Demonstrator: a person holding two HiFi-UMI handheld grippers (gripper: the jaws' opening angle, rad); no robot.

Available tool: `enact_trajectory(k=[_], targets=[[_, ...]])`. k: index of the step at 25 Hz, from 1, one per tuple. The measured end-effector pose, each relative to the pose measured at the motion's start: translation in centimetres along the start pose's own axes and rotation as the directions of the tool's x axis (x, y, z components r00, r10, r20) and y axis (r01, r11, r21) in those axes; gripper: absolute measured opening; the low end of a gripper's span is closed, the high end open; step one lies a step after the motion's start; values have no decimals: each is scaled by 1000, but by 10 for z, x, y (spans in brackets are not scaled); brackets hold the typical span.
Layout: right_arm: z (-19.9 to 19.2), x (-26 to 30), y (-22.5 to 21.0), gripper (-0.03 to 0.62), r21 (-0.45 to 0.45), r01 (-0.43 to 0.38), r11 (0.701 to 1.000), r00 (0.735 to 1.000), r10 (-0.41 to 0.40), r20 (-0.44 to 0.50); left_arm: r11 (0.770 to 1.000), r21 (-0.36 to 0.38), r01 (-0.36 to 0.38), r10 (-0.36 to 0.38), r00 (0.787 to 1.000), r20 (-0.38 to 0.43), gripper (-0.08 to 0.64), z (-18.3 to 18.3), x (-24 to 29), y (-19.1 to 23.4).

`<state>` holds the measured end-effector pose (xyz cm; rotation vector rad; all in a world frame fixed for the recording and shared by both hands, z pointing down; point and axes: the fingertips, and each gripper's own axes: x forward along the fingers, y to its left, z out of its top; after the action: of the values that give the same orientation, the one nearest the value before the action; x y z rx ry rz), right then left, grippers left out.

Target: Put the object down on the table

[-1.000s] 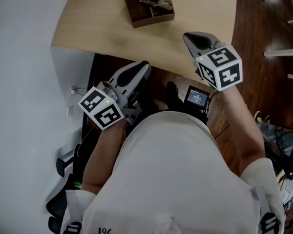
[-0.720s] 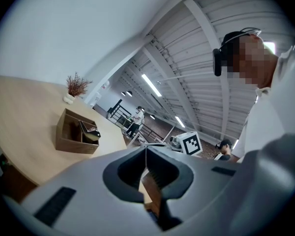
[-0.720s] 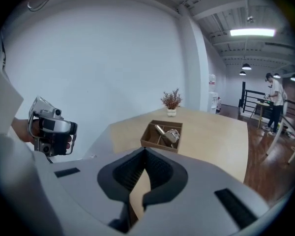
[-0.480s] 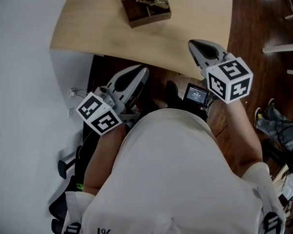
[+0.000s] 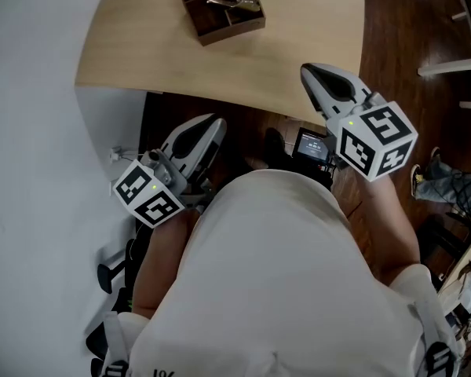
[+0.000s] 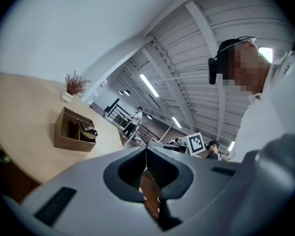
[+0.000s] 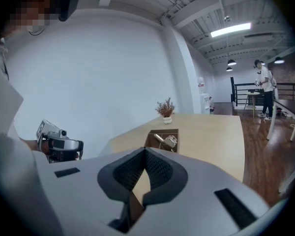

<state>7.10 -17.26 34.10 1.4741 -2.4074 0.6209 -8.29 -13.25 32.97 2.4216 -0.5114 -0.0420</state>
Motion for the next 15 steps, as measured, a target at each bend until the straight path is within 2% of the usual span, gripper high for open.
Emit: enact_trajectory(k=[11, 15], targets=[[10, -24, 7, 2, 37, 14, 999, 999, -16, 51, 996, 60, 60, -61, 998, 11, 0, 20, -1, -25], [8, -25, 7, 2, 44, 5, 999, 999, -7, 49, 997, 51, 59, -59, 998, 6, 0, 15, 0, -24]])
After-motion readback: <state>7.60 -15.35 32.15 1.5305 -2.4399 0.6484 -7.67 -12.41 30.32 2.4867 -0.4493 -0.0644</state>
